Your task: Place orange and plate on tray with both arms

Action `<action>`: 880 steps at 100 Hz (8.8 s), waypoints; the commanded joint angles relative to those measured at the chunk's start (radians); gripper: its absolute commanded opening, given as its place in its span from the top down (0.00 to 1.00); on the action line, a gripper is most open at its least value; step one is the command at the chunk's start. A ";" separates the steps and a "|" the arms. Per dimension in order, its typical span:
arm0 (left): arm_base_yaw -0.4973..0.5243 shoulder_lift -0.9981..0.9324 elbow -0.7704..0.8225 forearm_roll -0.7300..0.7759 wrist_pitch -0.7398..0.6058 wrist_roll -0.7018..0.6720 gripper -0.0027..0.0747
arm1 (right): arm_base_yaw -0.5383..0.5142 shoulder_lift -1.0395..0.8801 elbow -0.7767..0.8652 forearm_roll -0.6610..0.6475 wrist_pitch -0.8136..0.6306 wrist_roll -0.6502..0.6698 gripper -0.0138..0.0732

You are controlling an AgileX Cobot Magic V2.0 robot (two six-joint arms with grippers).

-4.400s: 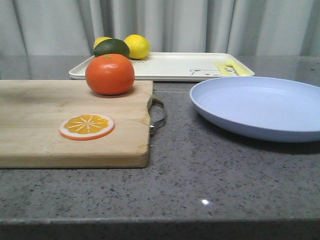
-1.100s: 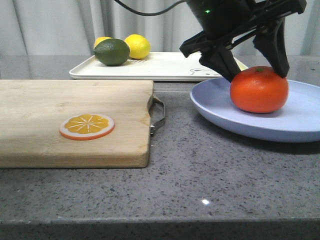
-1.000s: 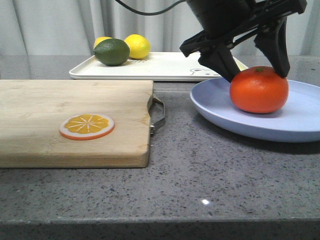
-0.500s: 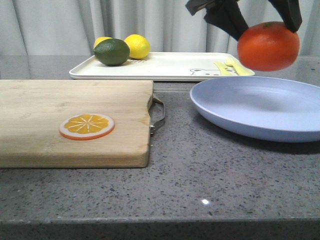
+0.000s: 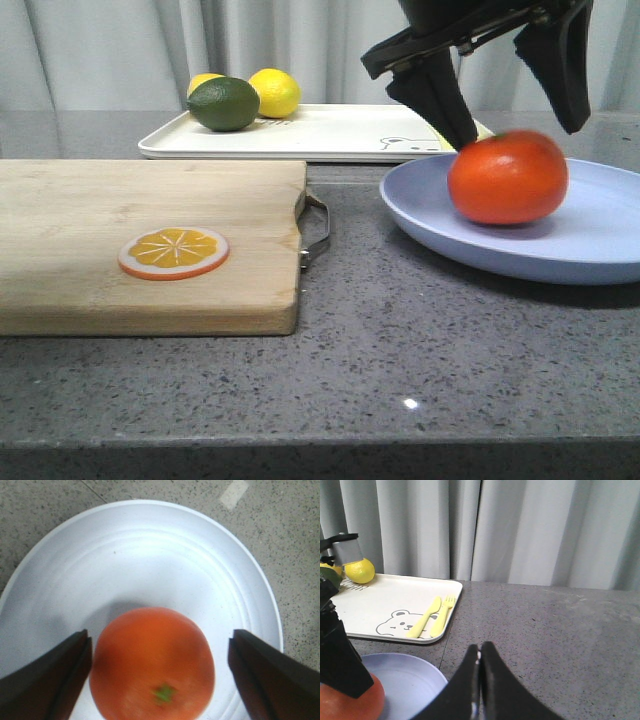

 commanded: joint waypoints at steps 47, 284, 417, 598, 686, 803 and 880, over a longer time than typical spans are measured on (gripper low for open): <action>-0.003 -0.094 -0.140 -0.035 0.024 -0.012 0.48 | -0.006 0.014 -0.033 0.000 -0.082 -0.003 0.92; -0.003 -1.447 1.561 0.159 -1.032 0.013 0.99 | -0.002 0.151 -0.084 0.028 0.201 -0.003 0.87; -0.003 -1.443 1.567 0.149 -1.043 0.013 0.99 | -0.020 0.927 -0.525 0.291 0.631 0.086 0.69; -0.003 -1.433 1.567 0.149 -1.101 0.013 0.99 | 0.010 1.747 -1.701 0.745 0.925 -0.099 0.91; -0.003 -1.433 1.567 0.149 -1.102 0.013 0.99 | 0.010 1.824 -1.774 0.722 0.786 -0.100 0.73; -0.003 -1.433 1.567 0.131 -1.094 0.013 0.99 | 0.024 1.376 -1.728 0.479 0.926 -0.262 0.92; -0.003 -1.433 1.567 0.130 -1.094 0.013 0.99 | 0.057 0.589 -0.794 0.479 0.462 -0.332 0.92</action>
